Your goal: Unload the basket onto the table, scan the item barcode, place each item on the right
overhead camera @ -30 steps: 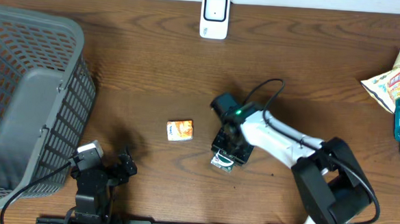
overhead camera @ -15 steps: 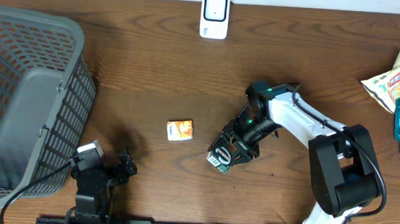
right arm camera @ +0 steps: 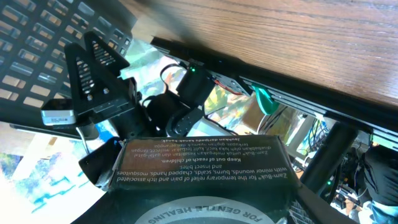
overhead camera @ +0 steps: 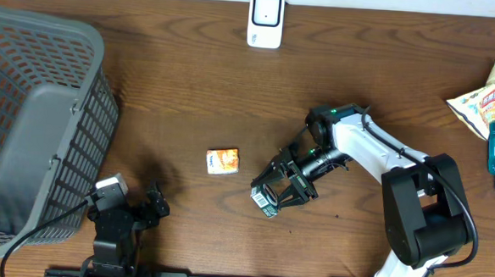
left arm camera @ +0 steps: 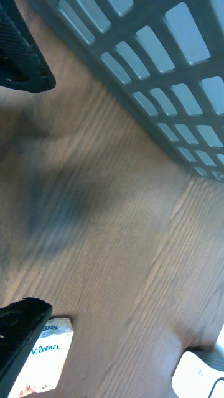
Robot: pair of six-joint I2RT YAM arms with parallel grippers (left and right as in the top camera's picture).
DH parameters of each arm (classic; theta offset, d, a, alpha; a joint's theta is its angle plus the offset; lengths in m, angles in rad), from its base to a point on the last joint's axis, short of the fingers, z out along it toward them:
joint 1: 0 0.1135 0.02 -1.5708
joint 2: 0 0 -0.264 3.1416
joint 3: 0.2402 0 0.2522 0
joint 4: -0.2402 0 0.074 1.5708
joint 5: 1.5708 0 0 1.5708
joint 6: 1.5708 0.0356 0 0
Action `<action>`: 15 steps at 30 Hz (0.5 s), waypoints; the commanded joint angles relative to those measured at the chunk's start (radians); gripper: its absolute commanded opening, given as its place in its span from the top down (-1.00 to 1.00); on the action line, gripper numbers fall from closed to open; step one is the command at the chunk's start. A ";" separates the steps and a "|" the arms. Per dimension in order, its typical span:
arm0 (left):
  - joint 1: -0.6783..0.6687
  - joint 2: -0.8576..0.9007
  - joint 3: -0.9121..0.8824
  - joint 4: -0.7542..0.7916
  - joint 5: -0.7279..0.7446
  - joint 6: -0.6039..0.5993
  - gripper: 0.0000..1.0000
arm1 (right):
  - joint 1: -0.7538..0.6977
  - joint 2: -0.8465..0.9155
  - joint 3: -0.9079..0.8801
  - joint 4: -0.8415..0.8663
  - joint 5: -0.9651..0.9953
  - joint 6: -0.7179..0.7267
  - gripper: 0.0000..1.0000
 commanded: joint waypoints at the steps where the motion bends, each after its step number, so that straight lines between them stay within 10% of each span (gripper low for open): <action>1: 0.001 -0.005 -0.011 -0.008 -0.010 -0.009 -0.96 | -0.003 0.002 0.015 -0.003 -0.043 -0.025 0.12; 8: 0.001 -0.005 -0.011 -0.008 -0.010 -0.009 -0.96 | -0.004 0.002 0.015 0.024 -0.043 -0.021 0.11; 15: 0.001 -0.005 -0.011 -0.008 -0.010 -0.009 -0.95 | -0.004 0.002 0.016 0.432 -0.012 0.005 0.12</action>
